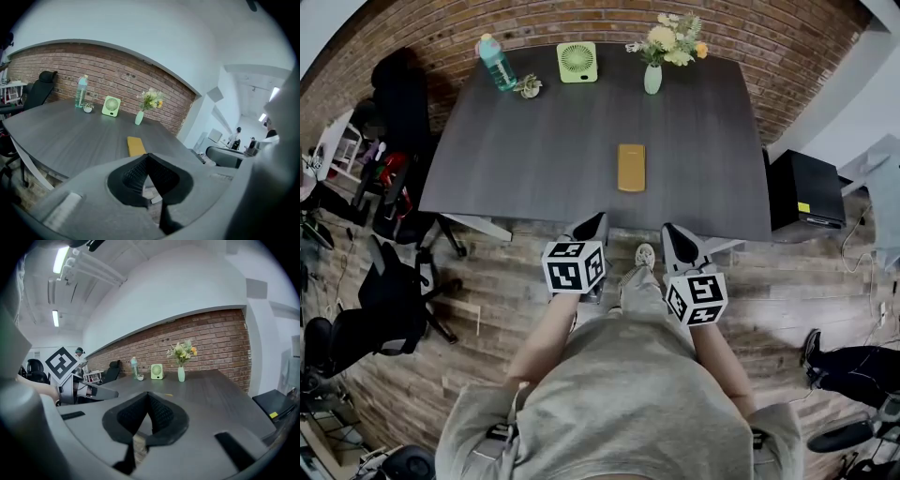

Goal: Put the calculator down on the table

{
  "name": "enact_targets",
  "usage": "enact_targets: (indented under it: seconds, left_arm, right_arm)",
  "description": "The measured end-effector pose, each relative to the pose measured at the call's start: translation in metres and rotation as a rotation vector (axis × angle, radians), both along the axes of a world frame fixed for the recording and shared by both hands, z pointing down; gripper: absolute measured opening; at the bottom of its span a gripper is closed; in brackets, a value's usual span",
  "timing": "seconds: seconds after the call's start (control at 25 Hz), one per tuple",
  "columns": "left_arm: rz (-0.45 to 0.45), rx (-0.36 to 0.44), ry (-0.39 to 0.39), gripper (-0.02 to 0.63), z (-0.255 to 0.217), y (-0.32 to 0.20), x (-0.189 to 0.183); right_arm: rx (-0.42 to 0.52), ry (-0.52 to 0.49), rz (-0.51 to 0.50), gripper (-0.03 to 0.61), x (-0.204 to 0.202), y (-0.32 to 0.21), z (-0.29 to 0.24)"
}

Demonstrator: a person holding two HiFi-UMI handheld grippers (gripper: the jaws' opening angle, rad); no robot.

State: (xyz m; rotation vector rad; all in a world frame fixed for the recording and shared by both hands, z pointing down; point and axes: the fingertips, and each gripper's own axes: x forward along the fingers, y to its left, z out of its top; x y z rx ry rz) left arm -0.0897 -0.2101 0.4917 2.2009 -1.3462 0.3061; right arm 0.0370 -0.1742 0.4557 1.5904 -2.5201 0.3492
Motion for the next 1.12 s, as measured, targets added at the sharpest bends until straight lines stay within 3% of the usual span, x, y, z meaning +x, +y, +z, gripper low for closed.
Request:
enact_targets:
  seconds: [0.52, 1.12]
  left_arm:
    - [0.058, 0.046, 0.027, 0.02, -0.015, 0.064, -0.006]
    - [0.062, 0.056, 0.026, 0.02, -0.017, 0.071, -0.005]
  right_arm:
    - [0.013, -0.021, 0.01, 0.002, -0.012, 0.058, -0.004]
    - [0.041, 0.02, 0.02, 0.001, -0.012, 0.062, -0.01]
